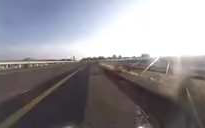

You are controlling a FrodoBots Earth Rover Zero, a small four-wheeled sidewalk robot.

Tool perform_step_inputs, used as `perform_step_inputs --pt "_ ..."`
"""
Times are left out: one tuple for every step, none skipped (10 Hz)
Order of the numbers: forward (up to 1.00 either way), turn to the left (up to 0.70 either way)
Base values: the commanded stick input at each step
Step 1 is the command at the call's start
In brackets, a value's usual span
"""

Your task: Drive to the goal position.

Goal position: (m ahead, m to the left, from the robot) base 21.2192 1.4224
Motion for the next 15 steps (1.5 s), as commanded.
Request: perform_step_inputs --pt "0.5 0.0" --pt "0.5 0.0" --pt "0.5 0.0" --pt "0.5 0.0" --pt "0.5 0.0" --pt "0.5 0.0" --pt "0.5 0.0" --pt "0.5 0.0" --pt "0.5 0.0" --pt "0.5 0.0" --pt "0.5 0.0" --pt "0.5 0.0" --pt "0.5 0.0" --pt "0.5 0.0" --pt "0.5 0.0"
